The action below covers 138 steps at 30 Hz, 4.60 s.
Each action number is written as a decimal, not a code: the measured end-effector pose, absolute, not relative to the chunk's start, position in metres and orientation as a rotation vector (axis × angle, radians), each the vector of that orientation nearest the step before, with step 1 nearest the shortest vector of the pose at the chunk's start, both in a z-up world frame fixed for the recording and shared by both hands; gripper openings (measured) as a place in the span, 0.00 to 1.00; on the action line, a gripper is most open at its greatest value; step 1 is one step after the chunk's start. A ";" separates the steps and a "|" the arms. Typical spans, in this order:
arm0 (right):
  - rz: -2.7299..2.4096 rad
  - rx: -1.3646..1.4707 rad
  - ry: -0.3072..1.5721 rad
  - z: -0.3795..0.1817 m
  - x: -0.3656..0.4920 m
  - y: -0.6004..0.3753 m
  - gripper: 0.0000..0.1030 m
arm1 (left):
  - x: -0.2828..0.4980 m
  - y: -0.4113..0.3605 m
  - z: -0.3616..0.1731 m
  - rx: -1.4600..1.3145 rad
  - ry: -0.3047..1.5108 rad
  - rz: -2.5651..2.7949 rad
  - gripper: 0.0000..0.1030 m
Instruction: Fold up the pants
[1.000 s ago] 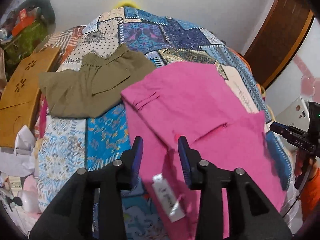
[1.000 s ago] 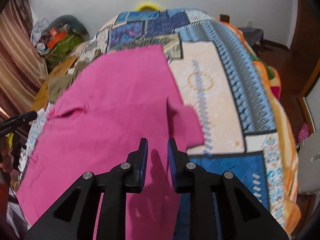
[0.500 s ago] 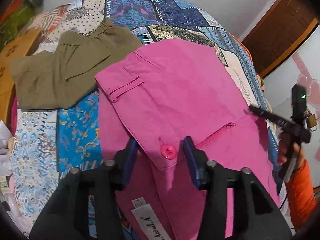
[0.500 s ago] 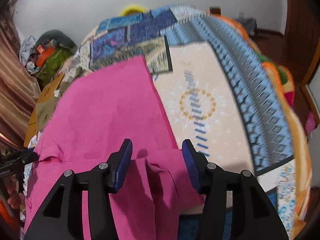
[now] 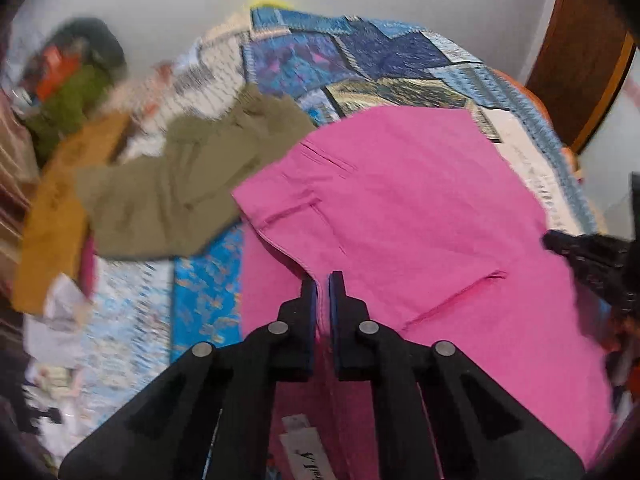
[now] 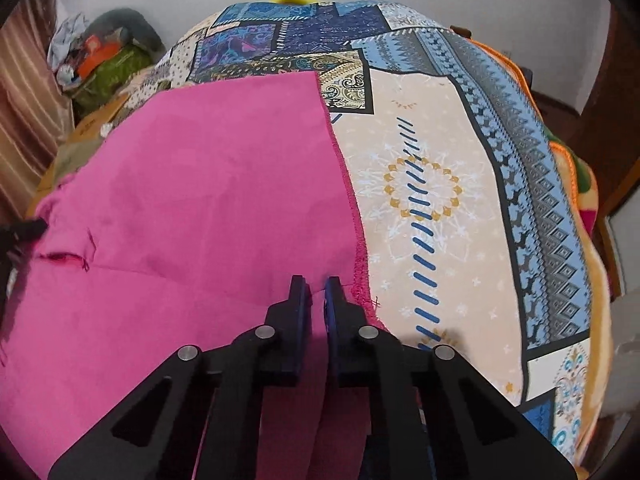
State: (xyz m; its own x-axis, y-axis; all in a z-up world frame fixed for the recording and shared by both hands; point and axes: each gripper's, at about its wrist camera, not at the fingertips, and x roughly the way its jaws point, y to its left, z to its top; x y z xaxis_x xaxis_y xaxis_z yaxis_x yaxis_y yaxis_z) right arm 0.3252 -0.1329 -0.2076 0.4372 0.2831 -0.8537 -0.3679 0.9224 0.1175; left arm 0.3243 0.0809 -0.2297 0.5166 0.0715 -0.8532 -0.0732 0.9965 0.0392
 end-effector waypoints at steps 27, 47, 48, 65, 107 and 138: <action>0.393 -0.079 0.886 -0.119 0.353 -0.135 0.54 | 0.371 0.184 -0.195 -0.143 0.955 0.111 0.66; 0.407 -0.098 1.006 -0.205 0.474 -0.071 0.54 | 0.423 0.188 -0.293 -0.336 1.127 -0.078 0.57; 0.406 -0.095 0.987 -0.204 0.475 -0.070 0.54 | 0.424 0.188 -0.293 -0.350 1.126 -0.097 0.48; 0.400 -0.123 0.887 -0.170 0.458 -0.066 0.03 | 0.412 0.175 -0.225 -0.191 0.970 0.051 0.11; 0.435 -0.193 0.906 -0.159 0.204 -0.149 0.03 | 0.181 0.100 -0.213 0.030 0.995 -0.039 0.05; 0.673 -0.206 0.940 -0.157 0.181 -0.072 0.59 | 0.203 0.002 -0.218 0.545 0.926 -0.172 0.58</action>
